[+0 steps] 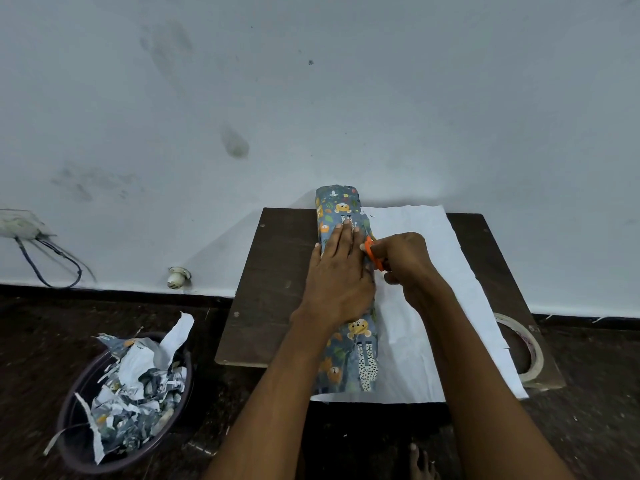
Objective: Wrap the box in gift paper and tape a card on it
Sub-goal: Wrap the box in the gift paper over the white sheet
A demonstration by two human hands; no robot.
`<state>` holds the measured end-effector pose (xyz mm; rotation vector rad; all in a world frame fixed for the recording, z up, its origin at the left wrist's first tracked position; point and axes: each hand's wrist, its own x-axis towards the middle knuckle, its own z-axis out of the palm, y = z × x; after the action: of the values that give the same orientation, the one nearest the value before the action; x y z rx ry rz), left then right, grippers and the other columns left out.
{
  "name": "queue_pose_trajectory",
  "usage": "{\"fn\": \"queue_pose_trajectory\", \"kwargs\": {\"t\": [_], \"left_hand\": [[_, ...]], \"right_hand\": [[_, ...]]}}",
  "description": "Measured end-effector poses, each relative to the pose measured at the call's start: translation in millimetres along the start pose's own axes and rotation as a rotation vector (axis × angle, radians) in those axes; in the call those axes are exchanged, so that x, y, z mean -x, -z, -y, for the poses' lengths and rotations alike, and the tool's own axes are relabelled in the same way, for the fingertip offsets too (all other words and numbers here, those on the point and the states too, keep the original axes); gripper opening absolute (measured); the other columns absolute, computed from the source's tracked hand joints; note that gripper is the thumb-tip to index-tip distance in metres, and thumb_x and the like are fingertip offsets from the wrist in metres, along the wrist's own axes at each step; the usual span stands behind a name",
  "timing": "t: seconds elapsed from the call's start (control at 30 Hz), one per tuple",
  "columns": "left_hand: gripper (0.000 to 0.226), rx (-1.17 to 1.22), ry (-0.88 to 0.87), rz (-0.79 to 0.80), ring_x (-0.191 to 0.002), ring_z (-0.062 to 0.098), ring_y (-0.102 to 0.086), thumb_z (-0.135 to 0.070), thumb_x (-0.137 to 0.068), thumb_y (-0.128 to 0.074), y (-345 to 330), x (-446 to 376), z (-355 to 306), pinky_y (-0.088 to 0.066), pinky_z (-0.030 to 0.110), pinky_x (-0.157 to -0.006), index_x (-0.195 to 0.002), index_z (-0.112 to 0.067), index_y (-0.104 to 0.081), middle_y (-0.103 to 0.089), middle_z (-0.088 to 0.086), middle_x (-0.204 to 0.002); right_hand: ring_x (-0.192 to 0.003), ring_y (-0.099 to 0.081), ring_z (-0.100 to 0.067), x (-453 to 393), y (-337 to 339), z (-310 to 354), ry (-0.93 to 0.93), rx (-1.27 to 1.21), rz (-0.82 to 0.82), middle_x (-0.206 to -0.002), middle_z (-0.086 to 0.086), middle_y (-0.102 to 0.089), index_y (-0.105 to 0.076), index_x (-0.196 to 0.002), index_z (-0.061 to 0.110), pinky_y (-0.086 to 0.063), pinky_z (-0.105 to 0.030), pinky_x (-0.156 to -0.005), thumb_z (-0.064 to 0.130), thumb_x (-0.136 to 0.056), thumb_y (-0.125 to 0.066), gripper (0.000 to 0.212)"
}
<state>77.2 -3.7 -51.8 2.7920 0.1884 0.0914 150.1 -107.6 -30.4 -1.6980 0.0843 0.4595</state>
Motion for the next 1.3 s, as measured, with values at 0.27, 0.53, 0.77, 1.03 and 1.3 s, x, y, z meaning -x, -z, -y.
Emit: {"fn": "queue_pose_trajectory", "kwargs": {"t": [0.27, 0.53, 0.77, 1.03, 1.3], "left_hand": [[0.097, -0.013, 0.004, -0.004, -0.156, 0.014, 0.01, -0.054, -0.074, 0.013, -2, -1, 1, -0.001, 0.044, -0.125, -0.162, -0.016, 0.0, 0.007, 0.0, -0.171], [0.095, -0.041, 0.003, 0.007, -0.156, 0.016, 0.009, -0.053, -0.075, 0.013, -3, -2, 2, -0.001, 0.045, -0.125, -0.162, -0.016, 0.001, 0.005, 0.001, -0.171], [0.079, -0.019, 0.008, 0.023, -0.156, 0.015, 0.01, -0.044, -0.089, -0.007, 1, -1, 1, 0.0, 0.045, -0.126, -0.162, -0.015, -0.002, 0.005, 0.0, -0.171], [0.095, -0.035, 0.012, 0.014, -0.156, 0.014, 0.012, -0.054, -0.075, 0.013, -1, -1, 1, 0.002, 0.043, -0.125, -0.162, -0.017, 0.002, 0.008, -0.001, -0.17], [0.066, -0.097, 0.016, 0.076, -0.156, 0.016, 0.014, -0.043, -0.104, -0.013, 5, 1, -2, 0.003, 0.043, -0.125, -0.161, -0.014, 0.004, 0.012, 0.002, -0.17]], "right_hand": [[-0.059, -0.035, -0.019, 4, -3, 7, -0.052, -0.007, -0.005, -0.062, -0.007, -0.044, -0.055, -0.068, 0.006, -0.027, -0.029, -0.055, 0.009, -0.086, -0.074, 0.026], [-0.067, -0.037, -0.021, -2, -2, 4, -0.06, 0.008, -0.032, -0.076, -0.012, -0.048, -0.07, -0.1, -0.013, -0.032, -0.032, -0.058, 0.006, -0.084, -0.075, 0.025], [-0.06, -0.037, -0.018, 2, -5, 11, -0.057, 0.0, -0.024, -0.065, -0.007, -0.048, -0.061, -0.073, 0.002, -0.029, -0.029, -0.056, 0.007, -0.086, -0.073, 0.019], [-0.07, -0.046, -0.019, -11, -3, 10, -0.063, 0.07, -0.046, -0.084, -0.011, -0.053, -0.063, -0.093, -0.002, -0.041, -0.033, -0.061, 0.008, -0.085, -0.075, 0.017], [-0.065, -0.038, -0.018, -12, -1, 16, -0.073, 0.058, 0.001, -0.075, -0.009, -0.052, -0.061, -0.085, 0.004, -0.032, -0.029, -0.057, 0.01, -0.087, -0.066, 0.008]]}}
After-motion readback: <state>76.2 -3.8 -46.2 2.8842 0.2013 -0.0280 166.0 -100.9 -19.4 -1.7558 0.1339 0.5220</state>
